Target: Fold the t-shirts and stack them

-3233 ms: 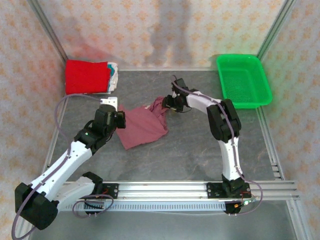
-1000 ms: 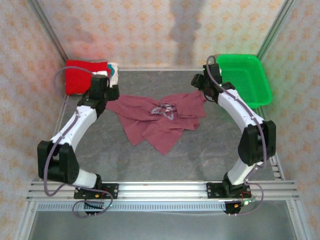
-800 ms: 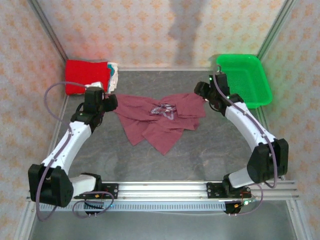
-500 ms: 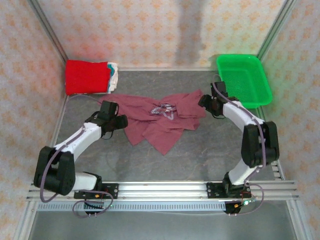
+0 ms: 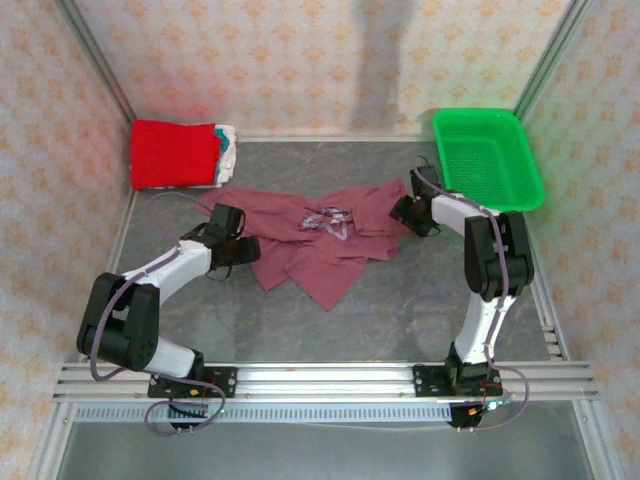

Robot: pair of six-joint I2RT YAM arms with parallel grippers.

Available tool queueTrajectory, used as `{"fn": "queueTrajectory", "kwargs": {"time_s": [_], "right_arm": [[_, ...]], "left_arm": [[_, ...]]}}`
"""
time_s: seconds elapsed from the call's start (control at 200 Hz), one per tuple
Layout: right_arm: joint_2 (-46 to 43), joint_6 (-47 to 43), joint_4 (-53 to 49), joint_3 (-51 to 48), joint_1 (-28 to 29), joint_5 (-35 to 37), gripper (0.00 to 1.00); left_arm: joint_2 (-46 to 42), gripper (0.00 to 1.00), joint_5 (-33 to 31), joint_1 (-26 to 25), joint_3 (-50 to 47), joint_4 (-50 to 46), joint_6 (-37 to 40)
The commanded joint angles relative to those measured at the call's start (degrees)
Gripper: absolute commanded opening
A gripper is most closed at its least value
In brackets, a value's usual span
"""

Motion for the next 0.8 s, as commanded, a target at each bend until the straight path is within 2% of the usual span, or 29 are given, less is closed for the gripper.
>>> {"fn": "queueTrajectory", "kwargs": {"time_s": [0.0,0.095,0.185,0.305,0.335,0.41,0.515,0.676,0.796], "right_arm": [[2.44,1.13,3.62,0.04,-0.24,-1.87,0.56],[2.65,1.41,4.33,-0.15,-0.29,-2.7,0.47],[1.87,1.35,4.94,-0.59,-0.28,-2.49,0.31],[0.77,1.19,4.58,-0.53,-0.33,-1.65,0.24],[0.47,1.2,4.26,-0.38,-0.3,-1.65,0.27],[-1.01,1.15,3.49,-0.37,-0.23,-1.73,0.41],[-6.68,-0.77,2.38,-1.39,1.39,-1.28,0.47],[-20.21,-9.19,2.95,-5.12,10.39,6.61,0.58],[-27.14,-14.86,8.68,-9.83,16.72,7.04,0.62]], "left_arm": [[1.14,0.57,1.59,-0.14,0.7,2.45,-1.12],[1.11,0.52,3.14,-0.95,-0.65,2.51,-2.18],[-0.43,0.51,4.37,-2.68,-3.05,2.49,-4.11],[-3.98,0.47,3.75,-5.49,-6.5,1.52,-6.87],[-4.67,0.47,3.72,-6.22,-7.43,1.7,-7.49],[-5.35,0.46,3.81,-7.64,-9.26,2.75,-8.62],[-4.27,0.43,3.79,-7.95,-10.41,4.71,-8.62],[-0.72,0.42,5.21,-8.17,-9.25,8.19,-8.67],[3.13,0.39,6.72,-8.92,-7.47,9.16,-8.63]]}}
